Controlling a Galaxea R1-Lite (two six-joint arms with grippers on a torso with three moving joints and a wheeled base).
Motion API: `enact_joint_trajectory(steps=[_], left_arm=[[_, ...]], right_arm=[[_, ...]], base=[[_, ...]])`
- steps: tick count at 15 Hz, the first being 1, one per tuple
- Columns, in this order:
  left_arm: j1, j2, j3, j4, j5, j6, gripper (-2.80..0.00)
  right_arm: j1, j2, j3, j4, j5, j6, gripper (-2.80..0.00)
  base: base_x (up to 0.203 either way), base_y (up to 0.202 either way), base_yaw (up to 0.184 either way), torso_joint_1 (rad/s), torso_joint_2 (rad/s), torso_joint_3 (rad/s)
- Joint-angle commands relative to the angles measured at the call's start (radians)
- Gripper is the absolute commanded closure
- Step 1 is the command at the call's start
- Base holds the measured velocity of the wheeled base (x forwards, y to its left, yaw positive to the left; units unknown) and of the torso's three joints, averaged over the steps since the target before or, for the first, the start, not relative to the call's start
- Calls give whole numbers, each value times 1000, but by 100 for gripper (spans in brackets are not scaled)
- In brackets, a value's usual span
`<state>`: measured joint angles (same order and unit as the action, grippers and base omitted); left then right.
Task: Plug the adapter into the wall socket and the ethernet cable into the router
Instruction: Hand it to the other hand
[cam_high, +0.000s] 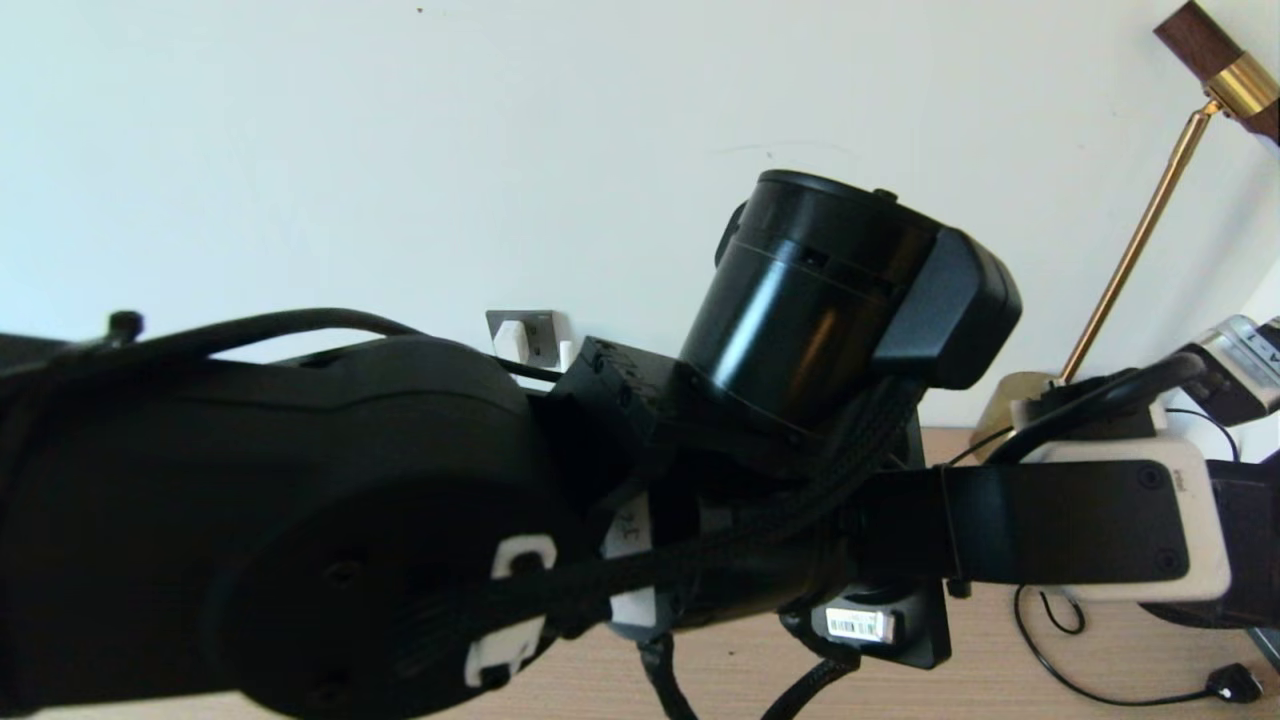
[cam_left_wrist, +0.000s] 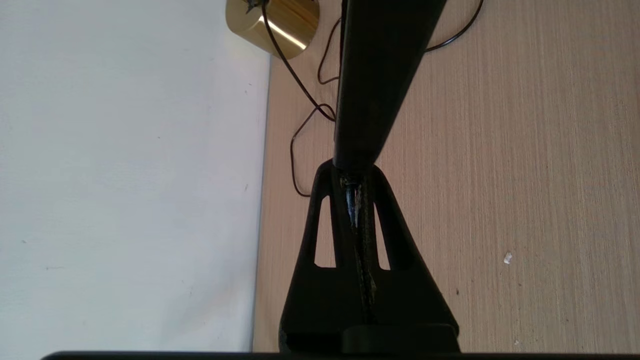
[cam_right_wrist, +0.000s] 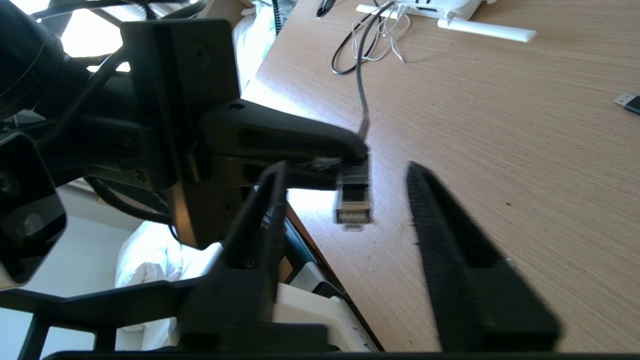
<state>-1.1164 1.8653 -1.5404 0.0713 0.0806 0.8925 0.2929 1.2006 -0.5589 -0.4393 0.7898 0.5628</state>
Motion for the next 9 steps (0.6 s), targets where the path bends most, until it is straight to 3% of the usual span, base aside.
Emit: enact_joint_trajectory(steps=[1, 9], left_arm=[[0, 14, -4, -7, 1, 5, 0], [-8, 23, 3, -30, 9, 0, 0]], right_arm=[[8, -1, 2, -2, 5, 3, 0], [15, -1, 10, -2, 2, 3, 0]], base=[[0, 0, 0, 0, 0, 0], [0, 0, 0, 0, 0, 0]])
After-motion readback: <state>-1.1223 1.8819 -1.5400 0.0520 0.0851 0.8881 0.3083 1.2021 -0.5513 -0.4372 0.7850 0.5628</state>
